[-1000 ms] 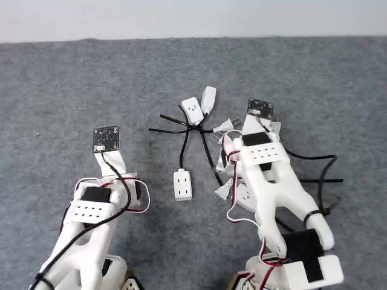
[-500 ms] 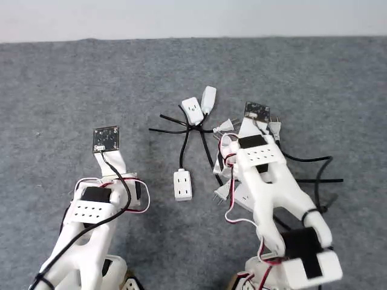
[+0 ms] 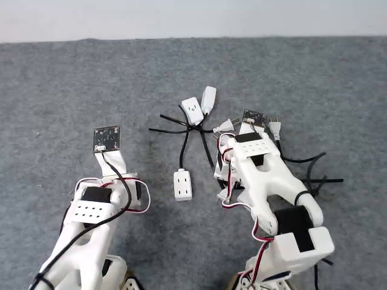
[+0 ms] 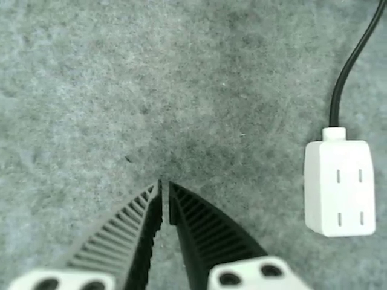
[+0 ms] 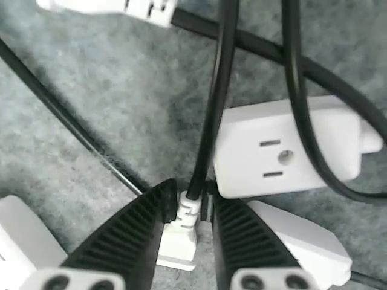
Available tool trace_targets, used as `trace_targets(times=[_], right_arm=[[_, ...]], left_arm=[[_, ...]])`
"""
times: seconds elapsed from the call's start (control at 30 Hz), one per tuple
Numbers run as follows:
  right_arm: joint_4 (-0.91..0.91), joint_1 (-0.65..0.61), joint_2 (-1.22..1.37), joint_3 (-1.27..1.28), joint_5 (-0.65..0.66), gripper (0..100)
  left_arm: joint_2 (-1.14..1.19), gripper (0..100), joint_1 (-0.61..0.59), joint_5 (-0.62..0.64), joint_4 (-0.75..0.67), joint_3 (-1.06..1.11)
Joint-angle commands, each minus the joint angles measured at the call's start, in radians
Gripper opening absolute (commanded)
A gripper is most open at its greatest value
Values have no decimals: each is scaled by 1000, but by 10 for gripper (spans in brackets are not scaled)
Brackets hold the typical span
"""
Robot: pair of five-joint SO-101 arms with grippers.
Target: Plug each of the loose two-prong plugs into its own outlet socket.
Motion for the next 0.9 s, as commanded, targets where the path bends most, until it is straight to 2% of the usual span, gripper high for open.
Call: trace_targets(times=[0.0,0.07,0.27,0.47,0.73,0.87], right_arm=[[10,18,-2,-51,6,39],[15,18,-2,-64,54,5],[18,7,-10,-72,123,8],[74,-67,-139,-43,226,8],[102,-150,-455,63,367,8],[133,-182,-538,68,526,8]], left_arm=[[-3,16,6,-8,-18,-7],[-3,16,6,-8,-18,-7],[-3,16,6,-9,-18,-7],[-3,16,2,-12,-12,-15],[34,15,-87,-265,-17,-59],[206,15,-97,-256,29,-168]])
